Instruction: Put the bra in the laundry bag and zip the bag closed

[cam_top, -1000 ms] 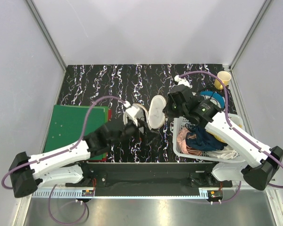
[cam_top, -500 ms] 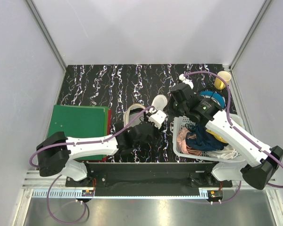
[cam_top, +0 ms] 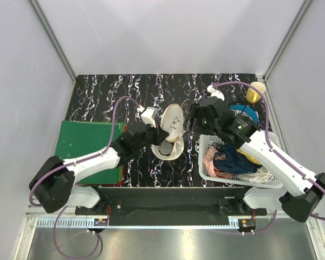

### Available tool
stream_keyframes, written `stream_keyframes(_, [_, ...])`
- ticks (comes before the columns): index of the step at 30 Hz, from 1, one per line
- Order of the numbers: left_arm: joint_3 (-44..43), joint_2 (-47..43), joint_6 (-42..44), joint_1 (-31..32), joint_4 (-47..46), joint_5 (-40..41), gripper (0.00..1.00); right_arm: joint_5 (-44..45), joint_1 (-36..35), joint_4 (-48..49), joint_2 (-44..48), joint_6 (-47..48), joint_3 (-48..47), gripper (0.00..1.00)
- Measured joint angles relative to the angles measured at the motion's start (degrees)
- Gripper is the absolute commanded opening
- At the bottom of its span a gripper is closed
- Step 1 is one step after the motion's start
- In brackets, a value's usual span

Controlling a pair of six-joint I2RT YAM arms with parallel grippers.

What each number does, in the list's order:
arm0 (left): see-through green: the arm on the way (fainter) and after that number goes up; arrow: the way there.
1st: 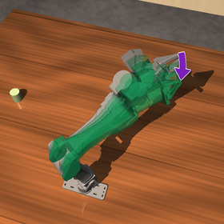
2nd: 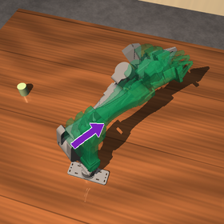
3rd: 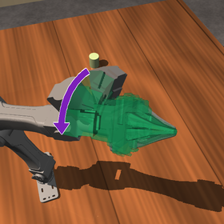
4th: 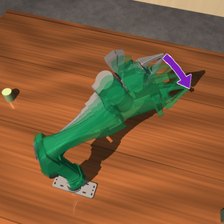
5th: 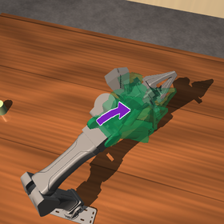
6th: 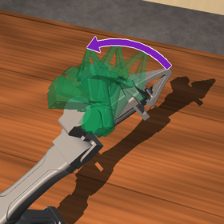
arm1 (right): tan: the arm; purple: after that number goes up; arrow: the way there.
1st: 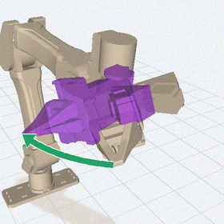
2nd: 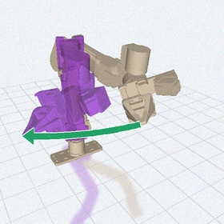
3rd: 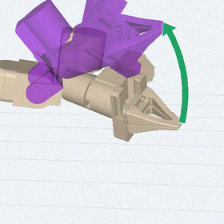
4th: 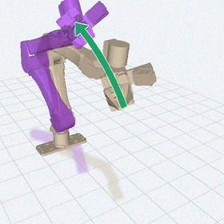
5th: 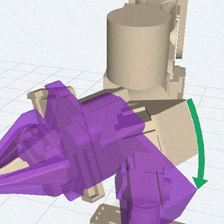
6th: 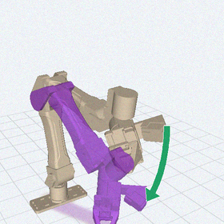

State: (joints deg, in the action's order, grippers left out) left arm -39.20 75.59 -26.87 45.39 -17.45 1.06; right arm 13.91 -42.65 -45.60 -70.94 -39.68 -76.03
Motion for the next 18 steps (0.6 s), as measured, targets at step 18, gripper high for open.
stream_keyframes(18, [13.1,10.8,-35.6,-16.7,-36.9,-34.2,0.00,-15.3,7.8,30.6,-1.6,-8.9,28.9,0.71])
